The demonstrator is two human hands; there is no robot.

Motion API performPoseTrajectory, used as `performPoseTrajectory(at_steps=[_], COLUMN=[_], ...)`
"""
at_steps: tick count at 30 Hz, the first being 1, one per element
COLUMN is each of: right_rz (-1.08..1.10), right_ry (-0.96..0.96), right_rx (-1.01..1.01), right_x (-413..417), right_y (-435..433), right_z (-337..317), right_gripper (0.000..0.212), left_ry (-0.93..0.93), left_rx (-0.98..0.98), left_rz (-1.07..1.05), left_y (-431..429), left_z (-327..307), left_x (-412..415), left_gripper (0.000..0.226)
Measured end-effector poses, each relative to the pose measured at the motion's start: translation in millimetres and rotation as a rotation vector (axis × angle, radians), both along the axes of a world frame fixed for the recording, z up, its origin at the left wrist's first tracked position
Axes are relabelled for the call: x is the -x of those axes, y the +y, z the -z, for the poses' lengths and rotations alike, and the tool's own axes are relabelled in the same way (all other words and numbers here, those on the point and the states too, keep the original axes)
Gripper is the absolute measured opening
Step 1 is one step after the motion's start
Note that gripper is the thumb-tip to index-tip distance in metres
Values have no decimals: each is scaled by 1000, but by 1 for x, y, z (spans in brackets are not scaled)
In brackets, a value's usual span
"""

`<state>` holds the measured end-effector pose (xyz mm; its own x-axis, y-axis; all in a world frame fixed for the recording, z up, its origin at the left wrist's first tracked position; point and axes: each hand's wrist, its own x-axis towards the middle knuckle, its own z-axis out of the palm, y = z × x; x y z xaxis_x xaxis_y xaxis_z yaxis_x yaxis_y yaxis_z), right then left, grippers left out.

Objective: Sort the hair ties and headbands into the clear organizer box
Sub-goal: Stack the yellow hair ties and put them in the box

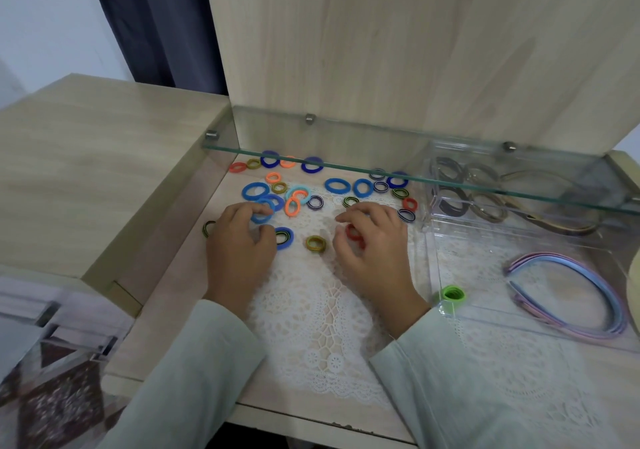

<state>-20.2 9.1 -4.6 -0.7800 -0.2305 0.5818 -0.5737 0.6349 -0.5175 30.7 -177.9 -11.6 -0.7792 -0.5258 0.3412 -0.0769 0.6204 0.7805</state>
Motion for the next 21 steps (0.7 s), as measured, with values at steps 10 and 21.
performPoseTrajectory(at_steps=[10,21], right_rz=[312,377], right_ry=[-141,-241], right_rx=[-334,-367], right_x=[15,16], right_y=[5,3], right_z=[10,9], right_gripper=[54,59], left_ry=[-73,-241], left_rx=[565,506], left_rz=[-29,-141], left_y=[-17,-12], left_z=[0,-5], left_x=[49,67], left_gripper=[36,20])
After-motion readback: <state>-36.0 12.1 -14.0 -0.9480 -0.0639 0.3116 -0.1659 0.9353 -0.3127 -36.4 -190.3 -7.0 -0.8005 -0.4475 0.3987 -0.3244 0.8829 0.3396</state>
